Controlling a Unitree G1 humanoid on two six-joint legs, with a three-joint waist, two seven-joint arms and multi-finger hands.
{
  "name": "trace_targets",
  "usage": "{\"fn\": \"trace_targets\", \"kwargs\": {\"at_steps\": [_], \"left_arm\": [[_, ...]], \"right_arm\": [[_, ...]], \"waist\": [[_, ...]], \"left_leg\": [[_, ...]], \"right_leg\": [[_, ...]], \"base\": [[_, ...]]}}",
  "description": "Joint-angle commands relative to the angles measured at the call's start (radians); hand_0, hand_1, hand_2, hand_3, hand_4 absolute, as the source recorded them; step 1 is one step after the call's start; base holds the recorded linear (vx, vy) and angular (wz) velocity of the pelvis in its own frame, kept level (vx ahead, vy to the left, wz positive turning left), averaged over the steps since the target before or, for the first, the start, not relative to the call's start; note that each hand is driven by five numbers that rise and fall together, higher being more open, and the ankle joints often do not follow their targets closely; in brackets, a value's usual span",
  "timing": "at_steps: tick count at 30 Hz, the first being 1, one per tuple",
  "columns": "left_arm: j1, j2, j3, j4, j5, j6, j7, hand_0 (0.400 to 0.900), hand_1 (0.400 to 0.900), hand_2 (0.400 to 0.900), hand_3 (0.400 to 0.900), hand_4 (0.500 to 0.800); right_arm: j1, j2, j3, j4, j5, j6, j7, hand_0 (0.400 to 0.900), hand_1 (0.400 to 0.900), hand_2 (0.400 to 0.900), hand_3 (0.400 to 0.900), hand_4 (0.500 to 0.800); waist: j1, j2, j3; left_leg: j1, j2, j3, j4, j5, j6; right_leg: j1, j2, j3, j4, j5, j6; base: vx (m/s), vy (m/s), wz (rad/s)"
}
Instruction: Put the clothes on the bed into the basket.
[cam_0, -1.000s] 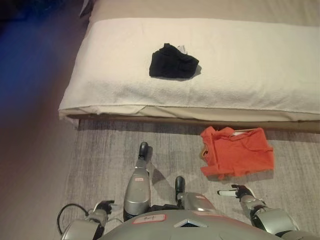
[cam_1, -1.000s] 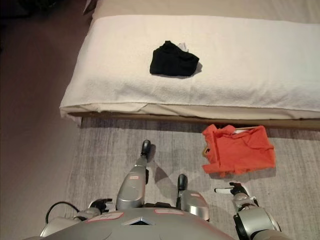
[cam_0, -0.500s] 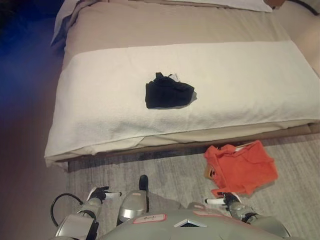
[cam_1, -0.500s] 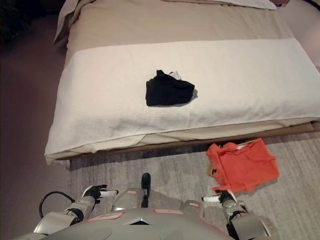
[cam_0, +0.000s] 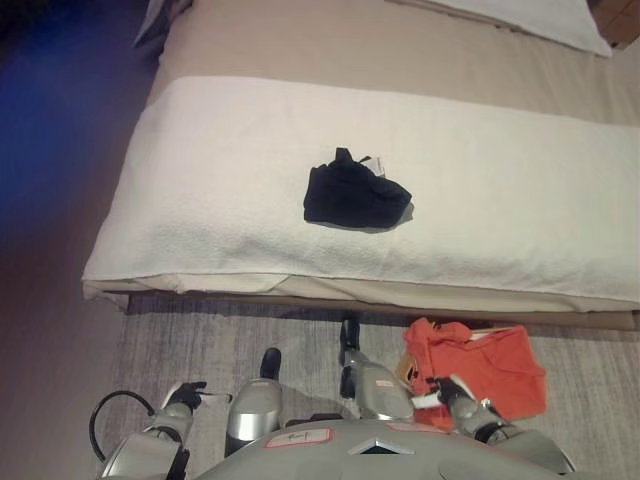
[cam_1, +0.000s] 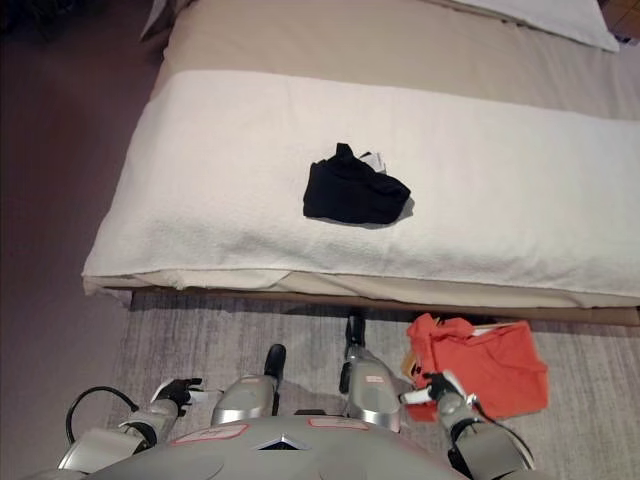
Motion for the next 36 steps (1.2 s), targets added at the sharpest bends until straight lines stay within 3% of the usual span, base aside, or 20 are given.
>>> {"fn": "trace_targets", "kwargs": {"at_steps": [1, 4, 5, 8, 12, 17, 23, 36], "left_arm": [[-0.055, 0.024, 0.044, 0.035, 0.007, -0.005, 0.043, 0.900, 0.900, 0.900, 0.900, 0.800], [-0.057, 0.022, 0.044, 0.035, -0.007, -0.004, 0.067, 0.900, 0.900, 0.900, 0.900, 0.800], [-0.066, 0.012, 0.025, 0.032, -0.009, -0.005, 0.079, 0.900, 0.900, 0.900, 0.900, 0.800], [-0.067, -0.003, -0.008, 0.022, -0.029, -0.006, 0.091, 0.900, 0.900, 0.900, 0.900, 0.800], [-0.070, -0.034, -0.048, 0.009, -0.061, -0.009, 0.089, 0.900, 0.900, 0.900, 0.900, 0.800], [-0.064, -0.033, -0.075, 0.003, -0.096, -0.010, 0.089, 0.900, 0.900, 0.900, 0.900, 0.800], [-0.061, -0.028, -0.109, -0.022, -0.119, -0.018, 0.085, 0.900, 0.900, 0.900, 0.900, 0.800], [-0.060, -0.012, -0.154, -0.081, -0.162, -0.035, 0.070, 0.900, 0.900, 0.900, 0.900, 0.800]], "right_arm": [[-0.114, -0.121, 0.062, -0.090, -0.079, 0.004, -0.089, 0.900, 0.900, 0.900, 0.900, 0.800], [-0.174, -0.153, 0.074, -0.130, -0.099, 0.009, -0.100, 0.900, 0.900, 0.900, 0.900, 0.800], [-0.283, -0.218, 0.106, -0.196, -0.108, 0.007, -0.112, 0.900, 0.900, 0.900, 0.900, 0.800], [-0.466, -0.278, 0.165, -0.232, -0.115, 0.006, -0.137, 0.900, 0.900, 0.900, 0.900, 0.800], [-0.672, -0.286, 0.247, -0.207, -0.127, 0.019, -0.147, 0.900, 0.900, 0.900, 0.900, 0.800], [-0.876, -0.275, 0.324, -0.107, -0.133, 0.026, -0.136, 0.900, 0.900, 0.900, 0.900, 0.800], [-1.008, -0.256, 0.353, 0.002, -0.151, 0.039, -0.147, 0.900, 0.900, 0.900, 0.900, 0.800], [-1.220, -0.340, 0.424, 0.055, -0.148, 0.052, -0.151, 0.900, 0.900, 0.900, 0.900, 0.800]], "waist": [[-0.002, 0.033, 0.041], [-0.003, 0.054, 0.040], [0.000, 0.073, 0.048], [0.016, 0.095, 0.068], [0.036, 0.108, 0.096], [0.068, 0.119, 0.132], [0.108, 0.159, 0.169], [0.187, 0.237, 0.232]], "left_leg": [[-0.001, -0.061, 0.002, -0.063, 0.048, 0.020], [-0.015, -0.053, -0.011, -0.063, 0.050, 0.016], [-0.032, -0.044, -0.034, -0.063, 0.057, 0.008], [-0.080, -0.034, -0.051, -0.063, 0.073, -0.001], [-0.130, -0.030, -0.061, -0.063, 0.092, -0.011], [-0.175, -0.023, -0.076, -0.063, 0.111, -0.024], [-0.208, -0.031, -0.107, -0.063, 0.128, -0.030], [-0.316, -0.047, -0.173, -0.063, 0.175, -0.051]], "right_leg": [[-0.061, -0.054, 0.045, 0.061, 0.158, -0.008], [-0.080, -0.047, 0.046, 0.103, 0.144, -0.017], [-0.088, -0.055, 0.014, 0.114, 0.135, -0.023], [-0.107, -0.054, -0.014, 0.109, 0.128, -0.027], [-0.130, -0.054, -0.036, 0.104, 0.134, -0.027], [-0.160, -0.061, -0.059, 0.114, 0.132, -0.030], [-0.181, -0.080, -0.085, 0.140, 0.125, -0.028], [-0.250, -0.115, -0.142, 0.171, 0.112, -0.026]], "base": [[0.05, -0.142, 0.47], [0.06, -0.130, 0.30], [0.03, -0.114, 0.34], [-0.02, -0.083, 0.21], [-0.02, -0.047, 0.08], [-0.02, -0.033, 0.14], [-0.01, 0.010, 0.23], [-0.02, 0.000, 0.21]]}}
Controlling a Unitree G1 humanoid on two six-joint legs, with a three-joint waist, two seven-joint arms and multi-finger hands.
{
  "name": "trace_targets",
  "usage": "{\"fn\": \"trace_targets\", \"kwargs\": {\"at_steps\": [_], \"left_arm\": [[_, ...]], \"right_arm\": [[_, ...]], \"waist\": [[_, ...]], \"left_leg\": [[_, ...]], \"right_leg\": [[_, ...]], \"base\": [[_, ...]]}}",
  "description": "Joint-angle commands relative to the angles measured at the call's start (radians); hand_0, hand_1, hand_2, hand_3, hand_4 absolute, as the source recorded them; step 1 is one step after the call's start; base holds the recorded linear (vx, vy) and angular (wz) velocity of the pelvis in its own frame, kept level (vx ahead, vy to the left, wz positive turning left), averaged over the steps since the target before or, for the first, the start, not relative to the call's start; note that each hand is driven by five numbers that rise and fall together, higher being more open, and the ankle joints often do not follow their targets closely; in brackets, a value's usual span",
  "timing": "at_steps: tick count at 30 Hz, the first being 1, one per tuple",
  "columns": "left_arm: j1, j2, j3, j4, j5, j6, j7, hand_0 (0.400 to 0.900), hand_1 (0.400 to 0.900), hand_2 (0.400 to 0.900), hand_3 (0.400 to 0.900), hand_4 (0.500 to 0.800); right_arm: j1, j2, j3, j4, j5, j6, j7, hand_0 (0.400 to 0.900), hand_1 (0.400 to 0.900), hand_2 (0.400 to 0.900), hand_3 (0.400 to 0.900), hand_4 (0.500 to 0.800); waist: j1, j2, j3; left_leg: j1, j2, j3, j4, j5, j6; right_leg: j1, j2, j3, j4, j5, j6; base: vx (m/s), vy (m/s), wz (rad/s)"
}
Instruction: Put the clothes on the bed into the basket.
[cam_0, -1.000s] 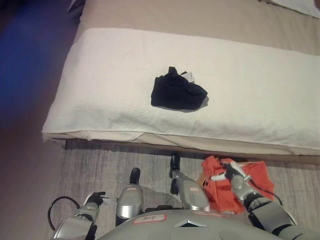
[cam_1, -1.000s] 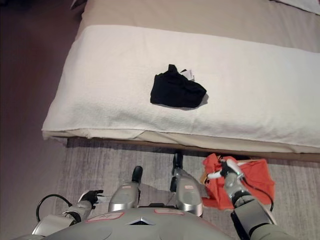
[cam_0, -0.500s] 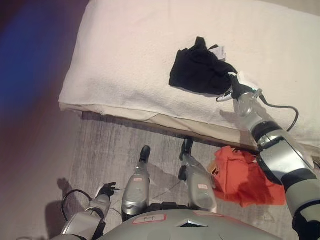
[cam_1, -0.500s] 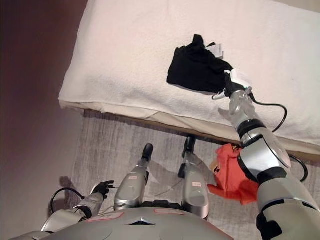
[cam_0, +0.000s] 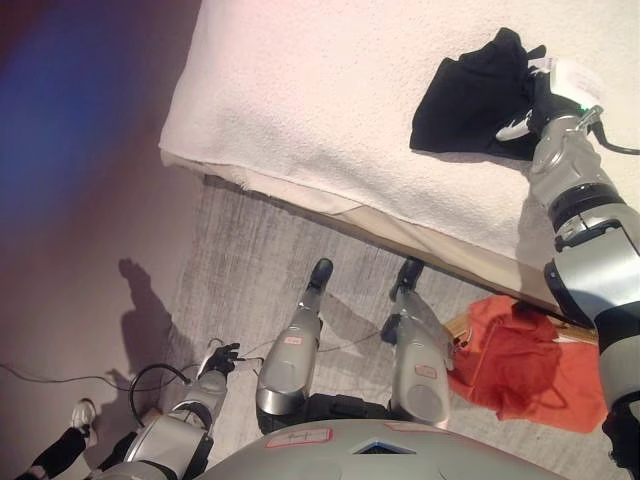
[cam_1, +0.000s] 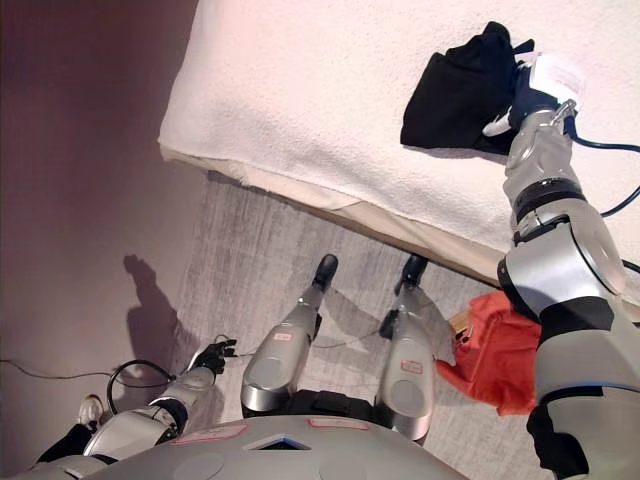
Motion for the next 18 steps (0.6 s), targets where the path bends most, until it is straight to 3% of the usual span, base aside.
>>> {"fn": "trace_targets", "kwargs": {"at_steps": [1, 8, 13, 14, 15, 16, 18], "left_arm": [[0.037, 0.080, -0.048, 0.018, -0.044, 0.018, 0.005, 0.900, 0.900, 0.900, 0.900, 0.800], [0.060, 0.081, -0.051, -0.007, -0.065, 0.008, -0.003, 0.900, 0.900, 0.900, 0.900, 0.800], [0.056, 0.085, -0.052, -0.016, -0.072, 0.007, -0.010, 0.900, 0.900, 0.900, 0.900, 0.800], [0.054, 0.086, -0.053, -0.016, -0.073, 0.007, -0.012, 0.900, 0.900, 0.900, 0.900, 0.800], [0.055, 0.087, -0.053, -0.015, -0.073, 0.007, -0.011, 0.900, 0.900, 0.900, 0.900, 0.800], [0.051, 0.088, -0.051, -0.012, -0.075, 0.007, -0.012, 0.900, 0.900, 0.900, 0.900, 0.800], [0.044, 0.093, -0.050, -0.007, -0.079, 0.009, -0.012, 0.900, 0.900, 0.900, 0.900, 0.800]], "right_arm": [[-0.183, -0.008, 0.093, 0.009, -0.016, -0.036, -0.030, 0.900, 0.900, 0.900, 0.900, 0.800], [-0.257, -0.075, 0.127, 0.019, 0.013, -0.043, -0.009, 0.900, 0.900, 0.900, 0.900, 0.800], [-0.264, -0.079, 0.129, 0.004, 0.058, -0.058, 0.028, 0.900, 0.900, 0.900, 0.900, 0.800], [-0.262, -0.075, 0.126, 0.005, 0.063, -0.060, 0.031, 0.855, 0.855, 0.855, 0.855, 0.773], [-0.258, -0.068, 0.121, 0.003, 0.070, -0.060, 0.035, 0.649, 0.649, 0.649, 0.649, 0.649], [-0.262, -0.064, 0.121, 0.002, 0.077, -0.062, 0.038, 0.400, 0.400, 0.400, 0.400, 0.500], [-0.265, -0.060, 0.120, -0.004, 0.090, -0.066, 0.035, 0.400, 0.400, 0.400, 0.400, 0.500]], "waist": [[0.058, 0.015, 0.029], [0.094, 0.060, 0.051], [0.096, 0.071, 0.058], [0.096, 0.071, 0.057], [0.095, 0.072, 0.058], [0.093, 0.070, 0.057], [0.089, 0.068, 0.056]], "left_leg": [[-0.034, -0.015, 0.016, -0.134, 0.138, 0.001], [-0.107, -0.028, -0.010, -0.134, 0.163, -0.006], [-0.118, -0.034, -0.011, -0.134, 0.167, -0.006], [-0.118, -0.035, -0.009, -0.134, 0.167, -0.006], [-0.118, -0.034, -0.007, -0.134, 0.167, -0.005], [-0.116, -0.034, -0.004, -0.134, 0.167, -0.006], [-0.112, -0.033, 0.003, -0.134, 0.167, -0.008]], "right_leg": [[-0.090, -0.061, 0.045, 0.155, -0.041, 0.089], [-0.165, -0.082, 0.037, 0.194, -0.052, 0.087], [-0.187, -0.091, 0.039, 0.210, -0.055, 0.088], [-0.184, -0.090, 0.041, 0.207, -0.054, 0.088], [-0.185, -0.091, 0.042, 0.207, -0.053, 0.088], [-0.185, -0.091, 0.042, 0.204, -0.051, 0.088], [-0.180, -0.088, 0.045, 0.197, -0.047, 0.089]], "base": [[-0.04, 0.001, 0.11], [-0.06, -0.003, 0.16], [-0.03, 0.012, 0.04], [-0.03, 0.015, -0.05], [-0.01, 0.018, -0.06], [-0.01, 0.017, -0.07], [-0.02, 0.018, -0.09]]}}
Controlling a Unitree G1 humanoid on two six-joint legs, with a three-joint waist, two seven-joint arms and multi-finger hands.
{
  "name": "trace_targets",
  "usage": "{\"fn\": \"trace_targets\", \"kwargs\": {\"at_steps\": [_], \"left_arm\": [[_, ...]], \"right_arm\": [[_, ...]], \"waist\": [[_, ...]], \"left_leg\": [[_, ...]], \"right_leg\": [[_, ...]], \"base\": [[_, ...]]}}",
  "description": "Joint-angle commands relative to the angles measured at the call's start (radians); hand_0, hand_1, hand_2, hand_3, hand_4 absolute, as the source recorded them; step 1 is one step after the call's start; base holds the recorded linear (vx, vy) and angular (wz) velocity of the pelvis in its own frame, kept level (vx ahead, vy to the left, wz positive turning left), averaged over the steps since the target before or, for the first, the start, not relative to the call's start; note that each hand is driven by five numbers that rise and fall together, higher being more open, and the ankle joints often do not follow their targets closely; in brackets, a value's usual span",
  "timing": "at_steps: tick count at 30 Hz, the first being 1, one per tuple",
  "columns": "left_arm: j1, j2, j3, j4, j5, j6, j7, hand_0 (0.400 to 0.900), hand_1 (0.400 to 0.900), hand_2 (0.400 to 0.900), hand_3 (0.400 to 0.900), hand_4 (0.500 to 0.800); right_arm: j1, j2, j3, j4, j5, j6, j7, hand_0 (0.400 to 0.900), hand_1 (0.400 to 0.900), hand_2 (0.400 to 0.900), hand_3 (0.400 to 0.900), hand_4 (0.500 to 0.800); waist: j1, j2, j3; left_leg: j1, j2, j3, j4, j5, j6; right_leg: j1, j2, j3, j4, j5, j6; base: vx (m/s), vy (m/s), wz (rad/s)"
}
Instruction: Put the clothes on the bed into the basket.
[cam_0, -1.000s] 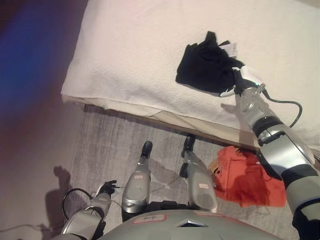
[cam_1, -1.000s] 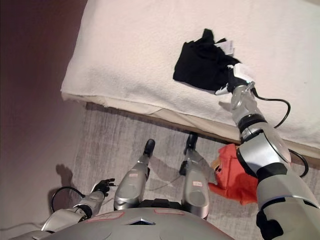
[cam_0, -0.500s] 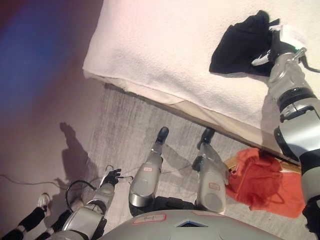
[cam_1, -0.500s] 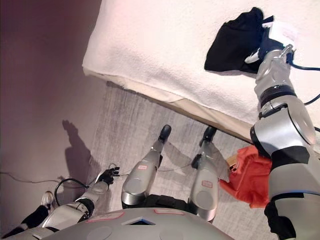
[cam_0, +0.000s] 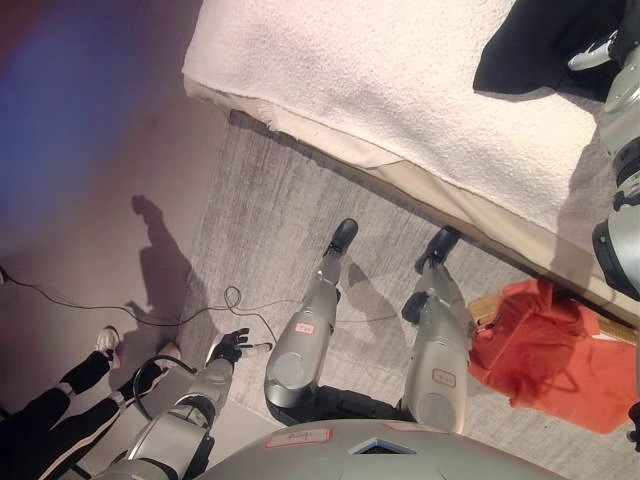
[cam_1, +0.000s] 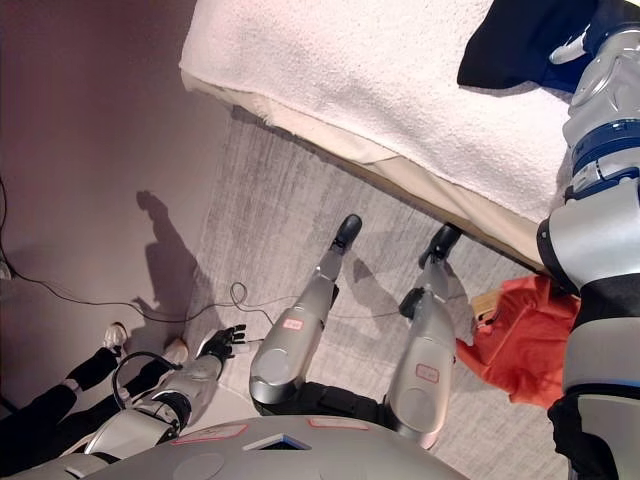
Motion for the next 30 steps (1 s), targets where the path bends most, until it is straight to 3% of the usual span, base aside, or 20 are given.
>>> {"fn": "trace_targets", "kwargs": {"at_steps": [1, 13, 20, 24, 30], "left_arm": [[0.049, 0.096, -0.029, 0.049, -0.024, 0.022, 0.009, 0.900, 0.900, 0.900, 0.900, 0.800], [0.042, 0.109, 0.003, 0.100, -0.021, 0.024, 0.010, 0.900, 0.900, 0.900, 0.900, 0.800], [0.042, 0.105, 0.041, 0.141, 0.008, 0.031, 0.005, 0.900, 0.900, 0.900, 0.900, 0.800], [0.034, 0.104, 0.075, 0.167, 0.028, 0.041, 0.009, 0.900, 0.900, 0.900, 0.900, 0.800], [0.028, 0.111, 0.104, 0.188, 0.055, 0.051, -0.001, 0.900, 0.900, 0.900, 0.900, 0.800]], "right_arm": [[-0.070, 0.052, 0.064, -0.055, 0.057, -0.071, 0.029, 0.400, 0.400, 0.400, 0.400, 0.500], [-0.033, 0.070, 0.023, -0.056, 0.108, -0.075, 0.032, 0.400, 0.400, 0.400, 0.400, 0.500], [0.068, 0.078, -0.041, -0.085, 0.129, -0.077, 0.050, 0.400, 0.400, 0.400, 0.400, 0.500], [0.164, 0.072, -0.067, -0.117, 0.104, -0.080, 0.070, 0.400, 0.400, 0.400, 0.400, 0.500], [0.248, 0.023, -0.105, -0.122, 0.088, -0.080, 0.094, 0.400, 0.400, 0.400, 0.400, 0.500]], "waist": [[0.025, 0.005, 0.002], [-0.005, -0.024, -0.028], [-0.053, -0.058, -0.103], [-0.118, -0.098, -0.175], [-0.180, -0.128, -0.245]], "left_leg": [[0.047, -0.019, 0.057, -0.142, 0.105, 0.027], [0.105, -0.011, 0.100, -0.142, 0.084, 0.029], [0.202, -0.028, 0.148, -0.142, 0.041, 0.048], [0.305, -0.031, 0.210, -0.142, -0.008, 0.065], [0.397, -0.026, 0.273, -0.142, -0.050, 0.083]], "right_leg": [[-0.015, -0.066, 0.076, 0.120, -0.037, 0.086], [0.054, -0.064, 0.093, 0.077, -0.021, 0.091], [0.169, -0.077, 0.106, 0.020, -0.005, 0.101], [0.257, -0.072, 0.149, -0.015, -0.005, 0.108], [0.319, -0.064, 0.205, -0.032, -0.003, 0.118]], "base": [[-0.02, 0.021, -0.11], [0.02, 0.028, -0.14], [0.09, 0.080, -0.26], [0.13, 0.102, -0.52], [0.08, 0.045, -0.47]]}}
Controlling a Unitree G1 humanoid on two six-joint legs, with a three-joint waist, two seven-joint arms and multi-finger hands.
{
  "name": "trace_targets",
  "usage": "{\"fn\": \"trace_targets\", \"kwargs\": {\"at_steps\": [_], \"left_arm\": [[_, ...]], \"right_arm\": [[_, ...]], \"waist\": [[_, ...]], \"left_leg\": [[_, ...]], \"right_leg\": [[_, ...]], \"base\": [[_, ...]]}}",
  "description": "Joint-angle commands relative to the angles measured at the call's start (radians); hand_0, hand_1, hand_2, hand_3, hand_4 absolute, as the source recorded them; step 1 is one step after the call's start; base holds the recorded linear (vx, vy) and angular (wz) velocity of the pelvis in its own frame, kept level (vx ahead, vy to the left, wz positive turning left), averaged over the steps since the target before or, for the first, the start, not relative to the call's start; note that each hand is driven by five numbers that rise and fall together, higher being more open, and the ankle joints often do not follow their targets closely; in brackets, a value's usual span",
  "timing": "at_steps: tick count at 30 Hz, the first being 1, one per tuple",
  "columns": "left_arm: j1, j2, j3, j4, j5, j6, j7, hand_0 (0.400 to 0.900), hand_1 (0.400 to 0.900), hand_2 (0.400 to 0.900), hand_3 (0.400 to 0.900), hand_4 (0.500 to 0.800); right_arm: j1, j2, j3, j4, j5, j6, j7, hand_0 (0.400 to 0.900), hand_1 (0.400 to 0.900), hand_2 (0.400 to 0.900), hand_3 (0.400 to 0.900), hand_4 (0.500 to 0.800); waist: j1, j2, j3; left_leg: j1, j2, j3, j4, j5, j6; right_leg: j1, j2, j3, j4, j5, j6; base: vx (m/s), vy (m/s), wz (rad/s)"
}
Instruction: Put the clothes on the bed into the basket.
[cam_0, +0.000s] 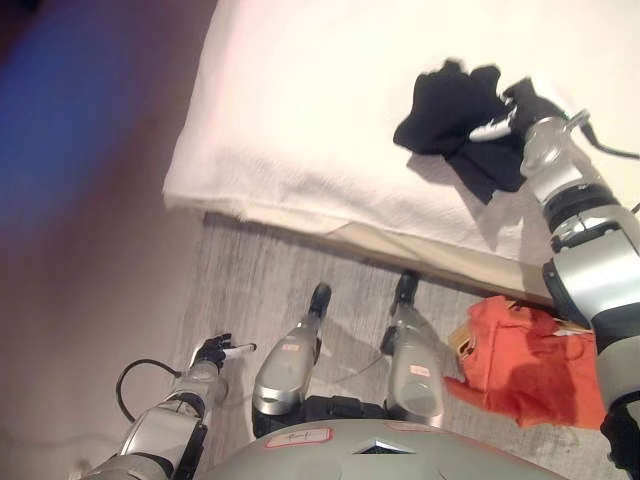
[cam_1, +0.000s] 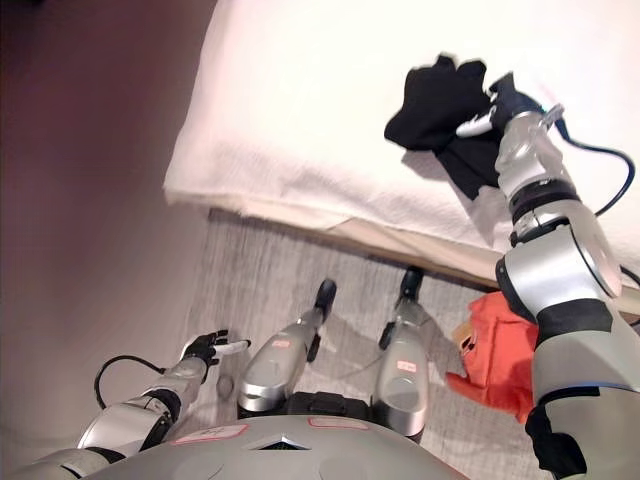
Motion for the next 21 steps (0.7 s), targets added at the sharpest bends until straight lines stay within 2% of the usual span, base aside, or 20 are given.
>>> {"fn": "trace_targets", "kwargs": {"at_steps": [1, 8, 21], "left_arm": [[0.059, 0.069, -0.019, 0.107, 0.048, 0.015, 0.013, 0.900, 0.900, 0.900, 0.900, 0.800], [0.085, 0.087, 0.012, 0.123, 0.085, 0.018, -0.003, 0.900, 0.900, 0.900, 0.900, 0.800], [0.092, 0.080, 0.001, 0.118, 0.125, 0.019, -0.025, 0.900, 0.900, 0.900, 0.900, 0.800]], "right_arm": [[-0.044, -0.107, 0.028, -0.009, -0.028, -0.028, -0.032, 0.400, 0.400, 0.400, 0.400, 0.500], [0.031, -0.170, -0.003, -0.039, -0.039, -0.035, -0.014, 0.400, 0.400, 0.400, 0.400, 0.500], [0.213, -0.313, -0.095, -0.107, -0.030, -0.049, 0.005, 0.400, 0.400, 0.400, 0.400, 0.500]], "waist": [[-0.045, 0.005, -0.124], [-0.098, -0.015, -0.169], [-0.196, -0.015, -0.184]], "left_leg": [[0.025, 0.002, 0.067, -0.075, 0.001, -0.007], [0.096, 0.009, 0.171, -0.075, -0.033, 0.004], [0.185, 0.009, 0.271, -0.075, -0.071, 0.016]], "right_leg": [[0.038, -0.058, 0.022, 0.051, -0.028, 0.091], [0.051, -0.028, 0.106, 0.027, -0.001, 0.099], [0.056, 0.004, 0.208, 0.062, -0.002, 0.117]], "base": [[0.07, 0.034, -0.49], [0.03, 0.020, -0.58], [0.01, 0.013, -0.31]]}}
